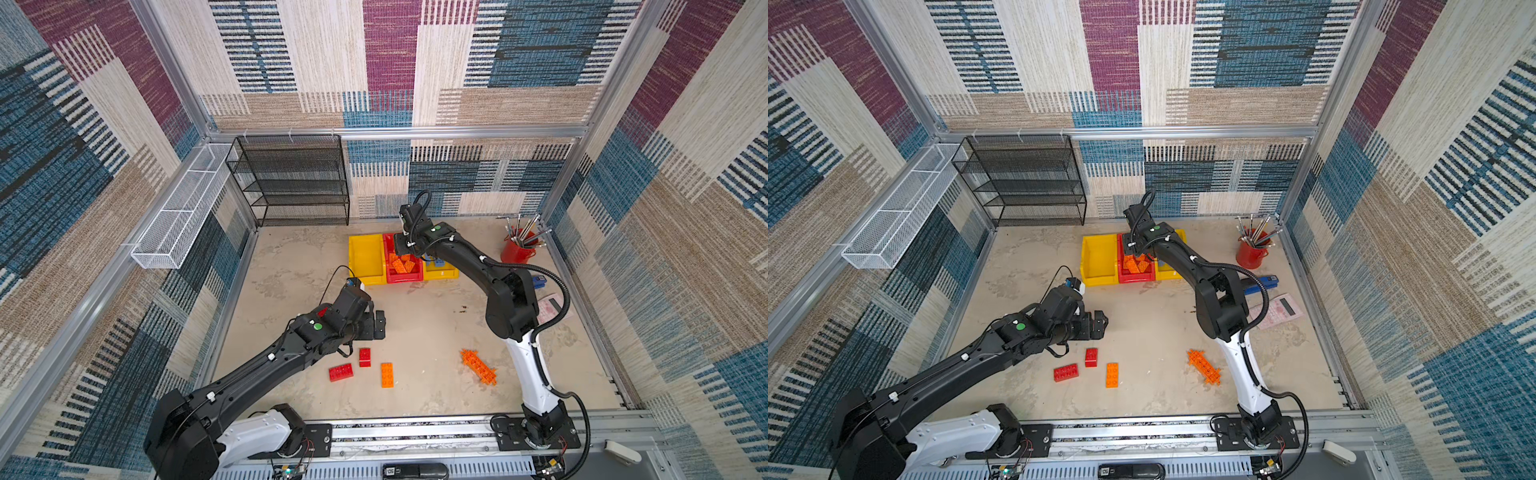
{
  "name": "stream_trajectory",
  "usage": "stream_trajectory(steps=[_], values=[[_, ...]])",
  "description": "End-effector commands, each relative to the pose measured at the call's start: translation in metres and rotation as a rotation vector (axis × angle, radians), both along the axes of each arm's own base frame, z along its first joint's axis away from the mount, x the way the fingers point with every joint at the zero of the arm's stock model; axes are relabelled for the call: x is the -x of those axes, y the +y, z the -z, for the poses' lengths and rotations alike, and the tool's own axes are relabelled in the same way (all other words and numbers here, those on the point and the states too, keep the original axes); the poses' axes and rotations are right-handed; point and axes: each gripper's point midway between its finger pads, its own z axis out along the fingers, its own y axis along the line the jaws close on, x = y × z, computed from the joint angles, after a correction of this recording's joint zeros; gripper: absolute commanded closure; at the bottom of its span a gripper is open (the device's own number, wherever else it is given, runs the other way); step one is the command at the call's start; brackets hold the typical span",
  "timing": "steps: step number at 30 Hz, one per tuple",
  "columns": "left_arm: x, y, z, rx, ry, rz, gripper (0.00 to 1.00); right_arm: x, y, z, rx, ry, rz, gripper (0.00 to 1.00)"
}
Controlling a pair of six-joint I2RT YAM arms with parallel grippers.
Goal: Sort the legos into containers by color
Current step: 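Carry the orange brick with the right gripper into the red bin and release, then grasp an orange 2x4 brick with the left gripper while the right arm draws back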
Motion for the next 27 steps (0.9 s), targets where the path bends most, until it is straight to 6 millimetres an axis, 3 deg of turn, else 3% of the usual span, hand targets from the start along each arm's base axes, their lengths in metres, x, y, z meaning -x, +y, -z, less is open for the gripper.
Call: stream_trajectory(steps=[1, 8, 14, 21, 27], values=[[-0.003, -0.010, 0.000, 0.027, 0.006, 0.017, 0.01, -0.004, 0.008, 0.007, 0.000, 0.022, -0.047, 0.36], [0.003, -0.019, 0.014, 0.039, 0.082, 0.038, 0.01, -0.007, 0.010, 0.008, 0.003, 0.026, -0.050, 0.00], [0.017, -0.021, 0.017, 0.011, 0.109, 0.061, 0.01, 0.018, -0.005, -0.026, -0.030, -0.005, -0.042, 0.01], [0.050, -0.025, 0.020, -0.068, 0.097, 0.089, 0.01, 0.094, -0.045, -0.064, -0.120, -0.032, -0.013, 0.01], [0.082, -0.030, 0.049, -0.094, 0.136, 0.087, 0.07, 0.175, -0.080, -0.067, -0.173, -0.022, 0.007, 0.01]])
